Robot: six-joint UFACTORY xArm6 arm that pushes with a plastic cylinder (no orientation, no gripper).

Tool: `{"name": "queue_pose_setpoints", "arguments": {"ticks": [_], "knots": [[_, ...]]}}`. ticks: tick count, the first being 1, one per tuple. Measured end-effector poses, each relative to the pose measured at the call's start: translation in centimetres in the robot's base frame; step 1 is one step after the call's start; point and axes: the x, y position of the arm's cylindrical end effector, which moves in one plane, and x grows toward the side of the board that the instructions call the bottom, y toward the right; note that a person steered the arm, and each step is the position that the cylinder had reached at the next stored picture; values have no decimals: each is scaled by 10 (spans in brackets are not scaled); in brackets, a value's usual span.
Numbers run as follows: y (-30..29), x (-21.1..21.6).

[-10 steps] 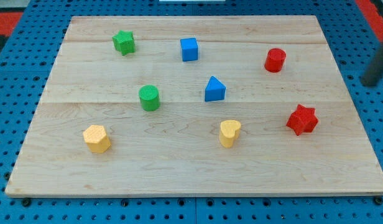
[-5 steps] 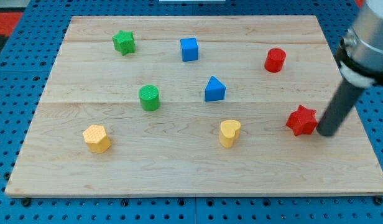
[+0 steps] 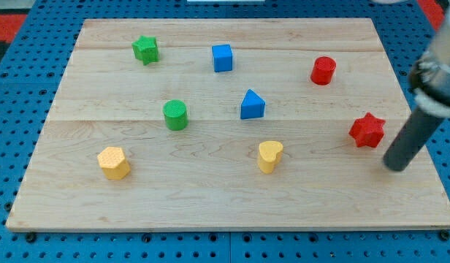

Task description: Push the red star closer to the red circle

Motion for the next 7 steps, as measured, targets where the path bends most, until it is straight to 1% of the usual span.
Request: {"name": "queue_pose_setpoints", "arguments": {"ticks": [1,2,3,4,5,6,7], "knots": [[-53,-67],[-43,-41],[-67,-23],[-107,-61],[-105,-99],[-103,-36],[-140,56]]}}
